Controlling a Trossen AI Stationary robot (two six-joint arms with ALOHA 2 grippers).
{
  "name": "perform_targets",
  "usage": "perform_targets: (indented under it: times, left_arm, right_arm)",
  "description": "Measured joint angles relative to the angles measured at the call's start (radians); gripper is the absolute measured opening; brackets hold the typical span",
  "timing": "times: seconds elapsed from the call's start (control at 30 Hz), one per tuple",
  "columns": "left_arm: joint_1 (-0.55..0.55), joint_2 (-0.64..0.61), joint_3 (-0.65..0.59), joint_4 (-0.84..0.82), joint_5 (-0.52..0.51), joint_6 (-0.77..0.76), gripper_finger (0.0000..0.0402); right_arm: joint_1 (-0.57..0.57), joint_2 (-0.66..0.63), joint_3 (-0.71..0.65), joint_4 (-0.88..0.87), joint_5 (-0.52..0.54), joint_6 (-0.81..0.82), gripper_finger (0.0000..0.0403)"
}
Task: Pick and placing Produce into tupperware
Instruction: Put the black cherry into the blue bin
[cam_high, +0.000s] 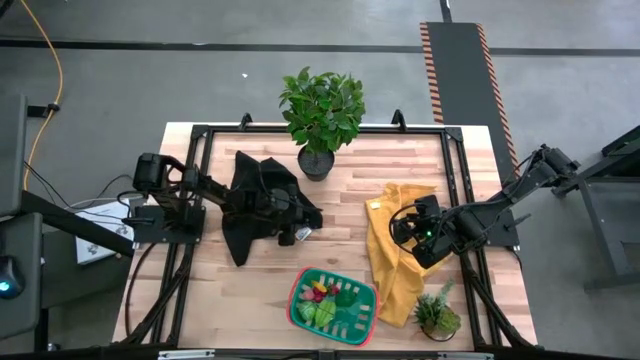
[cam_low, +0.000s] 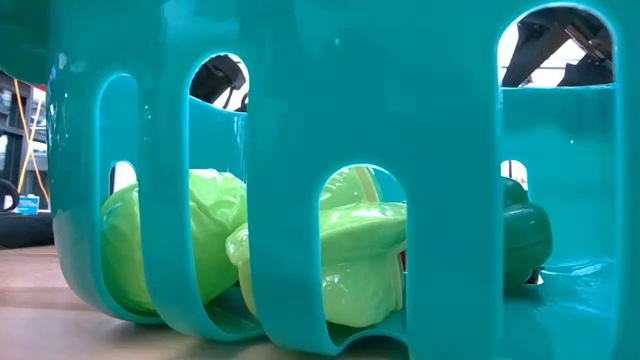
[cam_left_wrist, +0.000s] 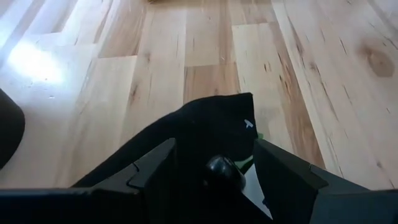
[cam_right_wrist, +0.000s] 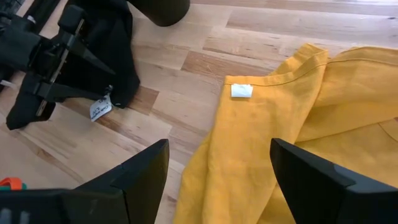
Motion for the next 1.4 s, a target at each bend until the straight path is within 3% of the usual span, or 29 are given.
perform_targets:
  times: [0.73,1.17,1.4]
  left_arm:
    - [0.000,0.025,-0.001,-0.023,0.021,-0.011,0.0197]
    - [0.000,0.025,-0.001,-0.025,0.053,-0.012,0.0114]
    - [0.000,0.025,-0.001,-0.024,0.053,-0.020,0.0112]
  right_arm:
    - [0.000,0.000,0.000,-0.011,-0.002,0.000,0.0270]
    - [0.000,0.000,0.000,-0.018,-0.003,0.000,0.0270]
    - [0.000,0.000,0.000,-0.022,-0.003,0.000,0.0270]
